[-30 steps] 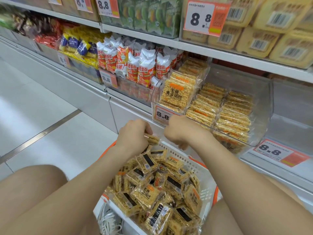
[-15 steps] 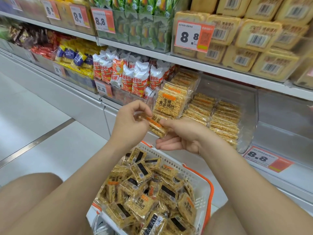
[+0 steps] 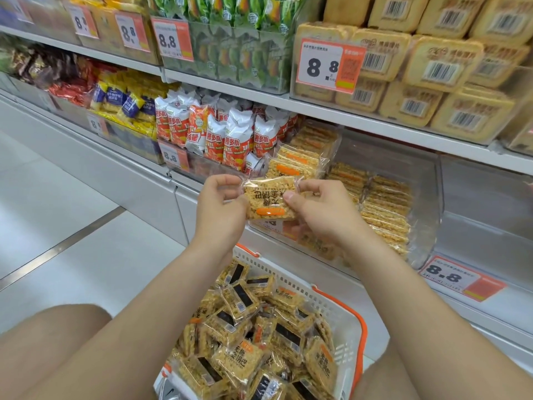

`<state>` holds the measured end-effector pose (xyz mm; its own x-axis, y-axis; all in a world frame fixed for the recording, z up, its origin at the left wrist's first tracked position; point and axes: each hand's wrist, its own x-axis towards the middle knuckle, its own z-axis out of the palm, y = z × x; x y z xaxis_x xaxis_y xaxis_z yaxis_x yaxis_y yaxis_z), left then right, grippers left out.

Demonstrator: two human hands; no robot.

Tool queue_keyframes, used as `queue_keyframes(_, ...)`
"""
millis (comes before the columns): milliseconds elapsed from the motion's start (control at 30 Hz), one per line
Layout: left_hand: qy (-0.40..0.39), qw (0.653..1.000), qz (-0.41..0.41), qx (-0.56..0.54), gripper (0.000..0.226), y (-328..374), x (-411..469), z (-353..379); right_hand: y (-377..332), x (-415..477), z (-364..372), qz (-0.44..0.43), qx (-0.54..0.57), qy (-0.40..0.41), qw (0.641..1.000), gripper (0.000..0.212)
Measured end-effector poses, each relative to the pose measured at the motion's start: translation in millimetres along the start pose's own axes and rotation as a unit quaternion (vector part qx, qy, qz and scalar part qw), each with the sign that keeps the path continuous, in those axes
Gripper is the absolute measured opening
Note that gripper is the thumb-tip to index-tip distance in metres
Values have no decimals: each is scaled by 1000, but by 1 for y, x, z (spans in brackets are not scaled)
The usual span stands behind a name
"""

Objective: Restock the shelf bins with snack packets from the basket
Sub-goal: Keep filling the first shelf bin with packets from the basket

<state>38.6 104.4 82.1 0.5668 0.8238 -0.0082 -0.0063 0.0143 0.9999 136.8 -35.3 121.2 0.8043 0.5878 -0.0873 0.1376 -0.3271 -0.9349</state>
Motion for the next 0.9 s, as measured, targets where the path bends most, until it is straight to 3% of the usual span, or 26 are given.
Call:
queue_keyframes(100,-39,999,14,36,49,6,0,-1,7,11,0,-74,-66,60,993,39)
queue_keyframes(167,-83,992,7,91,38,8,0,0,9,15,-2,-140,-116,85,980,37)
queue_keyframes(233,-121,986,-5,118,22,11,-4,1,6,14,-2,-174,-141,59,973,33)
queue_keyframes(400,-194,979,-21,51,28,16,-10,3,11,16,5,-179,-99,40,978,43)
queue_keyframes(500,-156,986,-51,-24,27,16,-6,3,7,16,2,-148,-41,80,985,39)
queue_keyframes(667,-134,973,-100,-159,36,13,-2,4,14,19,-3,-64,-20,27,997,38)
queue_keyframes(767,-127,981,-91,-120,41,9,0,3,15,18,-7,-86,-33,33,995,35)
queue_keyframes(900,-89,995,-23,27,44,5,1,4,20,24,-3,-139,-108,107,979,34)
